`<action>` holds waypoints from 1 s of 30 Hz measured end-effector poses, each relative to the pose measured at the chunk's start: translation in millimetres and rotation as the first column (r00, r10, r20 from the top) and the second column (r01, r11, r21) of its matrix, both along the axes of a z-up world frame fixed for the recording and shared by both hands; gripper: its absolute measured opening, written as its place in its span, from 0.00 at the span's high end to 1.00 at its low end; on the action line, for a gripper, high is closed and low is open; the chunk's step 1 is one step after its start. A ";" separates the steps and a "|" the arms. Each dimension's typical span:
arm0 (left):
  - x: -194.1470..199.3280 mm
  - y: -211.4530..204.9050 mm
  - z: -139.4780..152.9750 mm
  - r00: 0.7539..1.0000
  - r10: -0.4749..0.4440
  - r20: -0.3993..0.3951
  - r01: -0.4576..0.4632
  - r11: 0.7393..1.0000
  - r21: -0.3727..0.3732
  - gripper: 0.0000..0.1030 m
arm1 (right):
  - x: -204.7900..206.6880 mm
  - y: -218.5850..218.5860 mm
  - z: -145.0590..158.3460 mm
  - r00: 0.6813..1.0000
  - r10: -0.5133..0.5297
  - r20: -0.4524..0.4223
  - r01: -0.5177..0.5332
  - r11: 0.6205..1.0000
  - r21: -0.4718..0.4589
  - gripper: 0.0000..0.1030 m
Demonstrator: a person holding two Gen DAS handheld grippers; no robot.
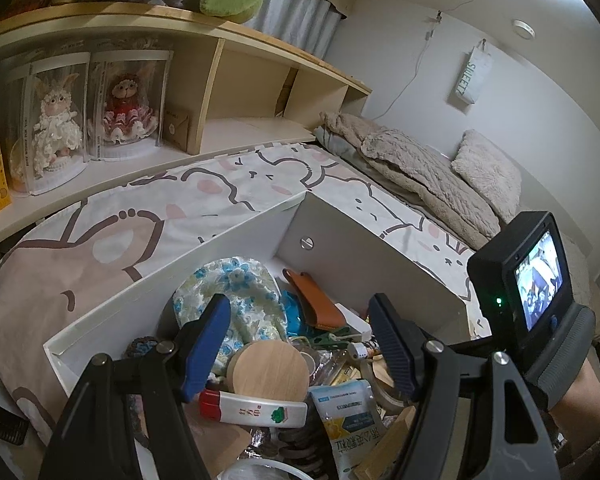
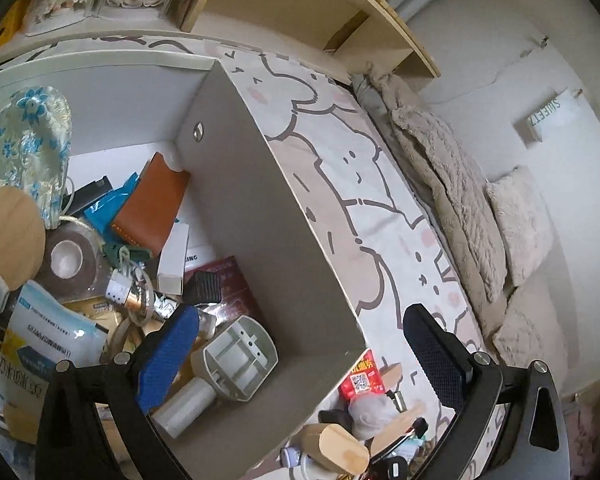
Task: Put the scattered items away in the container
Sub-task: 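Withdraw both open tools from the box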
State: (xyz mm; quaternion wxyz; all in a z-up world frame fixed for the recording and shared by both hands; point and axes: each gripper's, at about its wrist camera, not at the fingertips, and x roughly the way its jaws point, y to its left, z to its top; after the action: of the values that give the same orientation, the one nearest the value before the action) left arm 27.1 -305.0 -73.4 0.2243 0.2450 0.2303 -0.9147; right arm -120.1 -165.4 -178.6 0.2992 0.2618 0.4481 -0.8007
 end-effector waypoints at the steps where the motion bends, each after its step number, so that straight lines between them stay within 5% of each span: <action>1: -0.2 0.3 -0.1 1.000 -0.001 0.001 0.001 1.000 -0.002 0.31 | 0.7 0.9 0.9 1.000 0.001 0.001 -0.001 1.000 -0.007 0.01; 16: -5.5 10.6 1.5 1.000 -0.006 0.031 0.008 0.999 -0.047 0.30 | 7.9 56.5 24.7 0.986 -0.029 0.162 0.078 0.948 -0.309 0.01; 24: -9.3 20.4 4.5 0.999 0.003 0.053 0.002 0.995 -0.103 0.01 | 8.9 88.2 37.5 0.970 -0.028 0.242 0.138 0.881 -0.452 0.00; 30: -13.7 25.7 4.2 0.996 0.014 0.086 -0.003 0.991 -0.131 0.00 | 9.3 107.3 42.2 0.963 -0.022 0.268 0.162 0.843 -0.513 0.00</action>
State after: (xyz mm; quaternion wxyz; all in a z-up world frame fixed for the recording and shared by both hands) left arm 13.4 -279.3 -69.2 0.2536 0.2683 0.1611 -0.9153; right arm -110.8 -58.1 -136.5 0.3752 0.2897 0.1548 -0.8668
